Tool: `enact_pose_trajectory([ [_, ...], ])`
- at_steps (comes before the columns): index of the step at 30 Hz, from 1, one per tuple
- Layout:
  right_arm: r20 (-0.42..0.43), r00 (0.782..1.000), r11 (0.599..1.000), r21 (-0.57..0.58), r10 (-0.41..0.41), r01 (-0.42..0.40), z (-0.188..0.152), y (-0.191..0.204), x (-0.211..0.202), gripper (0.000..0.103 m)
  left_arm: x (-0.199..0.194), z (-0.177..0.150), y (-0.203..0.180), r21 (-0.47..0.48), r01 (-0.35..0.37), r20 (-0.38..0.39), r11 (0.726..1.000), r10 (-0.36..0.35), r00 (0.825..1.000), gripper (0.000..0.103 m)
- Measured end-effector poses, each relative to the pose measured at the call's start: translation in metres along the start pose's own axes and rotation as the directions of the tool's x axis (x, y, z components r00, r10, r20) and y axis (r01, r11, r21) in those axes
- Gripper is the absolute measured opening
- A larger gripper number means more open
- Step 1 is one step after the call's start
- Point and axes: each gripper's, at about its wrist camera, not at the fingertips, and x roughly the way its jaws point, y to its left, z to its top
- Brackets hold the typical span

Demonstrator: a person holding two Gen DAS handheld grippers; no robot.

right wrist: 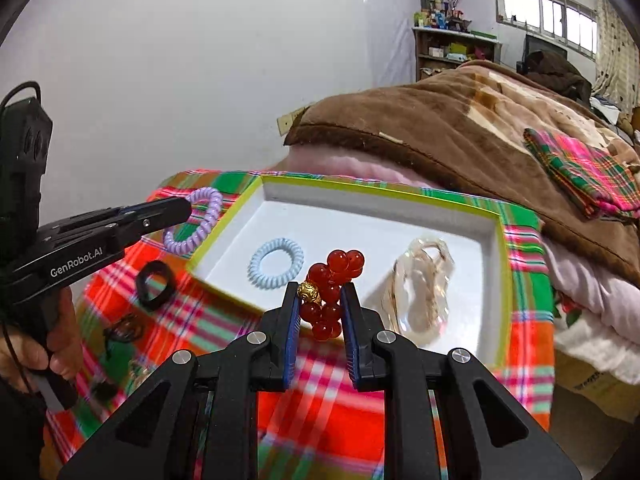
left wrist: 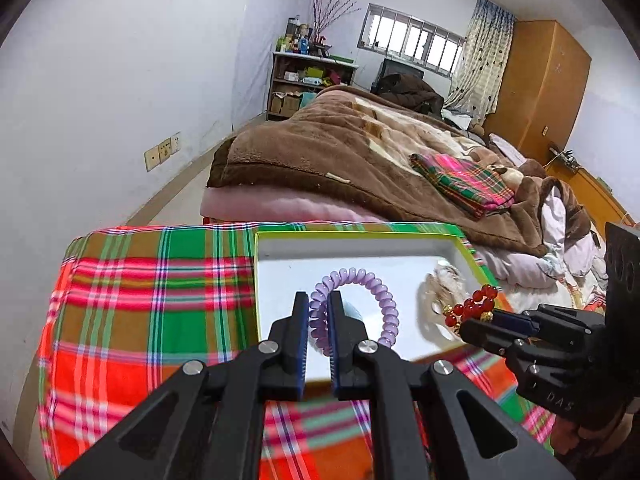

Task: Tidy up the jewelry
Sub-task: 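Carry both items into the white box and open both tools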

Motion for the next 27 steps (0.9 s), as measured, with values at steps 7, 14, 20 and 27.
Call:
enact_pose_trajectory([
  [7,-0.062,0.998,1.000,0.001,0.002,-0.002,0.002,-0.007,0.039,0.020,0.040,0.001,0.011,-0.001,-0.016,-0.058,1.000,0.016,0.998,0.009],
  [14,-0.061,0.998,1.000,0.006,0.011,-0.011,0.006,-0.008,0.046,0.020,0.060,-0.002,0.017,-0.005,-0.036,-0.105,0.999,0.035,0.994,0.010],
  [20,-0.065,0.998,1.000,-0.001,0.002,-0.002,0.007,-0.010,0.045,0.021,0.067,-0.004,0.019,-0.007,-0.051,-0.116,0.999,0.050,0.992,0.010],
  [27,-0.042,0.999,1.000,-0.006,-0.007,0.007,0.007,-0.007,0.037,0.022,0.068,-0.002,0.013,0.014,-0.064,-0.117,0.998,0.065,0.991,0.010],
])
